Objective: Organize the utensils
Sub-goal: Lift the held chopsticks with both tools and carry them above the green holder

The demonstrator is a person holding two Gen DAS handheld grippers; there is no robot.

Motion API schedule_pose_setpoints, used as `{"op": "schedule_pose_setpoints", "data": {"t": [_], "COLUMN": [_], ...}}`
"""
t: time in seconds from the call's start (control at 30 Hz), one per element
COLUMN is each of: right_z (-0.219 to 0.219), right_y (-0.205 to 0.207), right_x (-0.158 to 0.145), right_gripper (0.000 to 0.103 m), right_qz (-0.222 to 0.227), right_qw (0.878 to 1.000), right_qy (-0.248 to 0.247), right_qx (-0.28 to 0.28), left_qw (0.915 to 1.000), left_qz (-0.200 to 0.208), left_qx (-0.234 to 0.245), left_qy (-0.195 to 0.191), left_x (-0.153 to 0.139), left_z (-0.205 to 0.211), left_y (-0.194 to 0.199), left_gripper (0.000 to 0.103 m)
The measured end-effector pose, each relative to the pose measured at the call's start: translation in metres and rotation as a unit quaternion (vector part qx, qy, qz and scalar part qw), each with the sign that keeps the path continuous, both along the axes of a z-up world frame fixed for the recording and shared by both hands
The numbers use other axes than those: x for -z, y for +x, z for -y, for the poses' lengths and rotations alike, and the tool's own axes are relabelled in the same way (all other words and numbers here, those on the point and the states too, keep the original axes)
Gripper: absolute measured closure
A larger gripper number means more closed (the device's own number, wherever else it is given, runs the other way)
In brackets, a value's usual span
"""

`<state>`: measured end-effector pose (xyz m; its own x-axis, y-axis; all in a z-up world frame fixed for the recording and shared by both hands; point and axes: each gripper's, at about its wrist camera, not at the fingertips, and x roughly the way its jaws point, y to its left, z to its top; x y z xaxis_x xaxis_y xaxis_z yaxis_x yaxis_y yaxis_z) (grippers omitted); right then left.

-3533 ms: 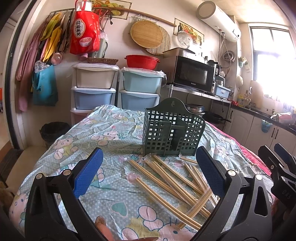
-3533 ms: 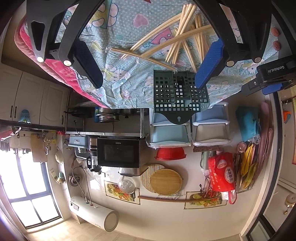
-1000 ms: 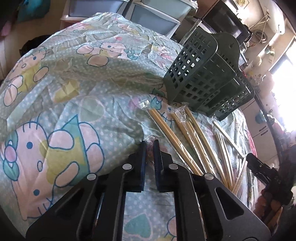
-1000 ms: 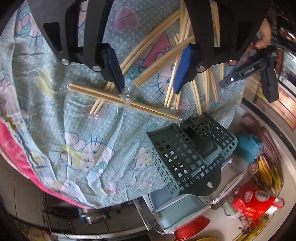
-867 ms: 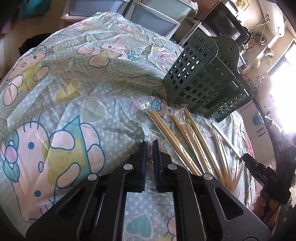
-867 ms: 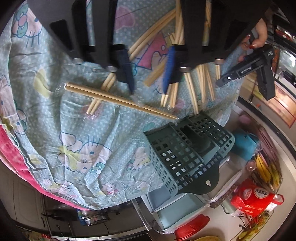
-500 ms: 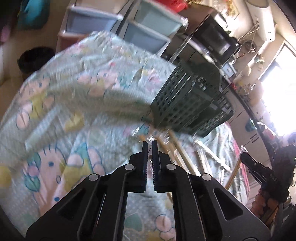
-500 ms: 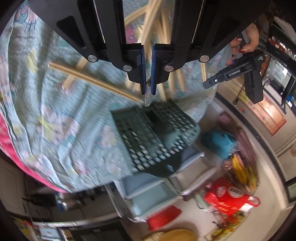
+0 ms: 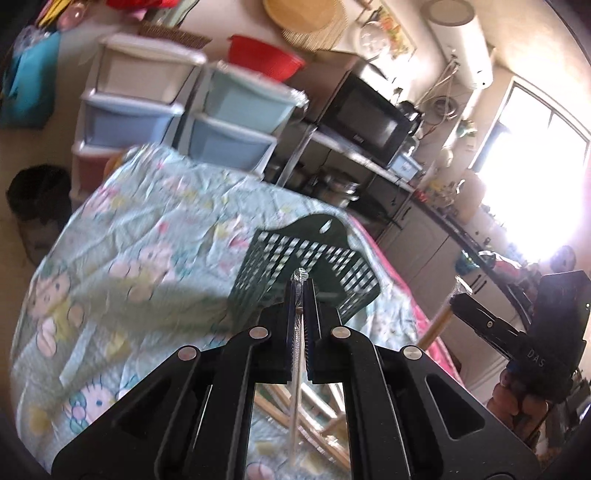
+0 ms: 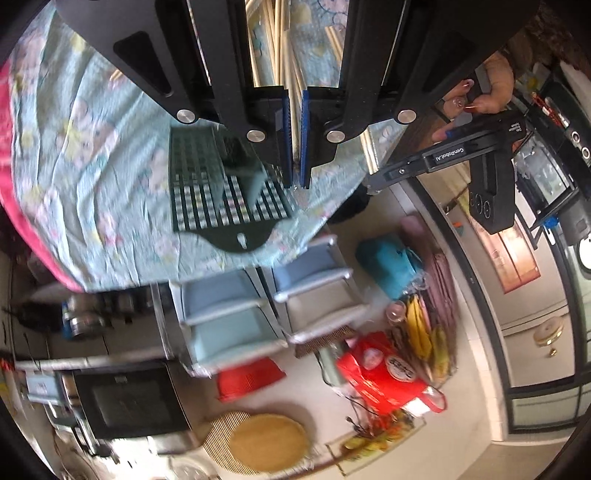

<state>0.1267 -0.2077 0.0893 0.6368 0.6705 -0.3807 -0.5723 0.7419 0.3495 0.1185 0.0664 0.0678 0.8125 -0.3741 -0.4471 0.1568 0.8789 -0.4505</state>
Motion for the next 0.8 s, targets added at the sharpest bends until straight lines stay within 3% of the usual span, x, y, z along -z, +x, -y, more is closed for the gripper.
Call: {"op": "schedule_pose_setpoints", "data": {"t": [0.53, 0.8], "right_z": [0.019, 0.032], "right_y": [0.024, 0.044], "right_x": [-0.071, -0.09], "right_gripper": [0.099, 0.099], "right_qz": [0.107, 0.14], "right_qw": [0.993, 0.986], "right_qy": [0.031, 0.041], "right_qx": [0.04, 0.076], "left_qw": [0.9932, 0.99], "left_qz": [0.116, 0.14], "left_qx": [0.01, -0.012], "left_qy": [0.0, 0.003], "left_x": [-0.096, -0.12], "left_z": [0.022, 0.026], "left_y": [0.014, 0.038], "left_gripper": [0.101, 0.101]}}
